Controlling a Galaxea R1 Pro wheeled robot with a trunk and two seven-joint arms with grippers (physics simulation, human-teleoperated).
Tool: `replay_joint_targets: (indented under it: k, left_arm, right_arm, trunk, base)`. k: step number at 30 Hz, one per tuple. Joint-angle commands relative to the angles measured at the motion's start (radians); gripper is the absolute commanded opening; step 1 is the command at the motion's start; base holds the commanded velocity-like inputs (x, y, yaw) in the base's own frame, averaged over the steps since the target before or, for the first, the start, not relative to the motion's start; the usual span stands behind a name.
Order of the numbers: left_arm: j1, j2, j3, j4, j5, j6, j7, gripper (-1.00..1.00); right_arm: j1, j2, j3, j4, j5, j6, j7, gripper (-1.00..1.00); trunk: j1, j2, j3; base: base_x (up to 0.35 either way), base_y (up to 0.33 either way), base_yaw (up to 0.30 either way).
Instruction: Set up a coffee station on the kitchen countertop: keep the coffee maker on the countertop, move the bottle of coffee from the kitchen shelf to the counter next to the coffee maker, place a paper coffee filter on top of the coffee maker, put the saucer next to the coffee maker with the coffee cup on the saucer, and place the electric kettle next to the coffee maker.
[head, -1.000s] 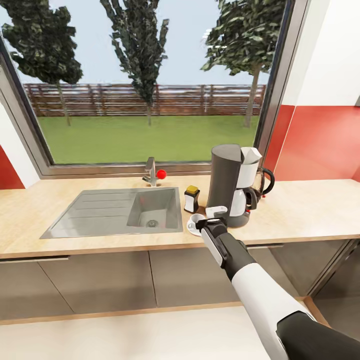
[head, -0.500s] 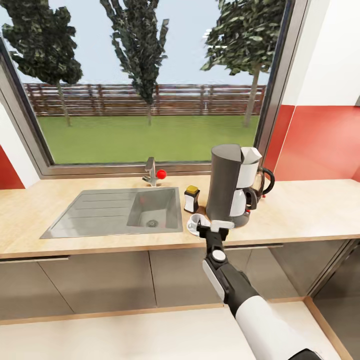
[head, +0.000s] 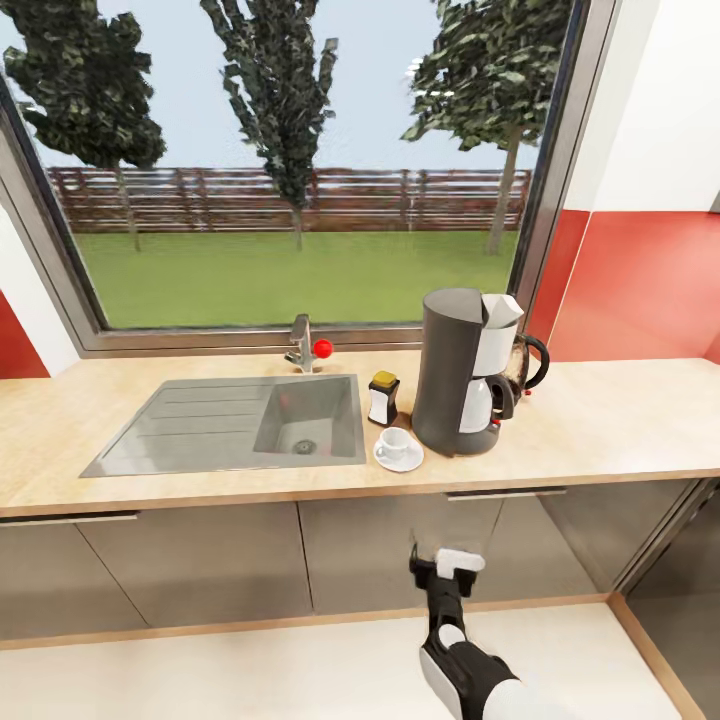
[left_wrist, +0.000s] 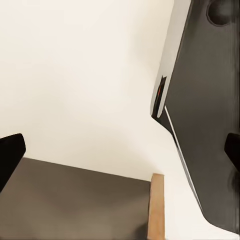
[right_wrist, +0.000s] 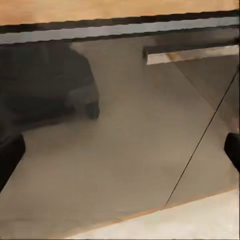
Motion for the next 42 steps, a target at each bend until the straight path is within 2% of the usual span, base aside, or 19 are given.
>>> replay_joint_targets:
  k: [1,6,9,11,12,13,18,19,21,24,29,42]
  left_arm:
    - [-0.001,-0.002,0.006,0.0,-0.004,-0.002,0.001,1.0]
    - [-0.001,-0.004,0.005,0.0,-0.004,-0.002,0.001,1.0]
    - [-0.001,-0.005,0.005,0.0,-0.002,-0.002,0.001,1.0]
    - [-0.001,-0.005,0.005,0.0,-0.002,-0.002,0.001,1.0]
    - [-0.001,-0.005,0.005,0.0,-0.002,-0.002,0.001,1.0]
    - [-0.001,-0.005,0.005,0.0,-0.002,-0.002,0.001,1.0]
    - [-0.001,-0.005,0.005,0.0,-0.003,0.0,0.001,1.0]
    - [-0.002,-0.005,0.005,0.0,-0.003,0.0,0.004,1.0]
    - [-0.002,-0.005,0.005,0.0,-0.002,0.0,0.005,1.0]
    - [-0.002,-0.005,0.006,0.0,-0.002,0.001,0.006,1.0]
    - [-0.002,-0.005,0.007,0.0,-0.002,0.003,0.007,1.0]
    - [-0.002,-0.012,0.008,0.0,-0.002,0.0,0.007,1.0]
  right_arm:
    - [-0.001,0.0,0.011,0.042,-0.008,-0.011,-0.004,1.0]
    - [0.0,-0.001,0.006,0.193,-0.011,-0.02,-0.004,1.0]
    - [0.001,0.0,0.003,0.213,-0.011,-0.007,-0.004,1.0]
    - [0.005,0.001,0.0,0.218,-0.011,0.028,-0.004,1.0]
    - [0.01,0.001,-0.005,0.219,-0.011,0.068,-0.004,1.0]
    - [0.023,0.001,-0.031,0.221,-0.011,0.208,-0.002,1.0]
    - [0.031,-0.001,-0.086,0.223,-0.011,0.416,0.0,1.0]
    - [0.073,-0.003,-0.098,0.225,-0.009,0.534,0.065,1.0]
    - [0.085,-0.008,-0.098,0.225,-0.007,0.564,0.122,1.0]
    - [0.105,-0.031,-0.099,0.226,-0.006,0.627,0.21,1.0]
    - [0.141,-0.044,-0.098,0.226,-0.005,0.665,0.245,1.0]
    - [0.178,-0.041,-0.096,0.226,-0.004,0.672,0.281,1.0]
  trunk:
    - [0.0,-0.002,-0.002]
    - [0.0,-0.002,-0.002]
    - [0.0,-0.002,-0.002]
    - [0.0,-0.002,-0.002]
    - [0.0,-0.002,-0.002]
    - [0.0,-0.002,-0.002]
    - [0.0,-0.002,-0.002]
    - [0.0,-0.002,-0.002]
    - [0.0,-0.002,-0.002]
    - [0.0,-0.002,-0.002]
    - [0.0,-0.002,-0.002]
    - [0.0,-0.002,-0.002]
  base:
    - [0.0,0.0,0.0]
    - [0.0,0.0,0.0]
    - [0.0,0.0,0.0]
    - [0.0,0.0,0.0]
    - [0.0,0.0,0.0]
    - [0.0,0.0,0.0]
    - [0.0,0.0,0.0]
    - [0.0,0.0,0.0]
    - [0.0,0.0,0.0]
    - [0.0,0.0,0.0]
    - [0.0,0.0,0.0]
    - [0.0,0.0,0.0]
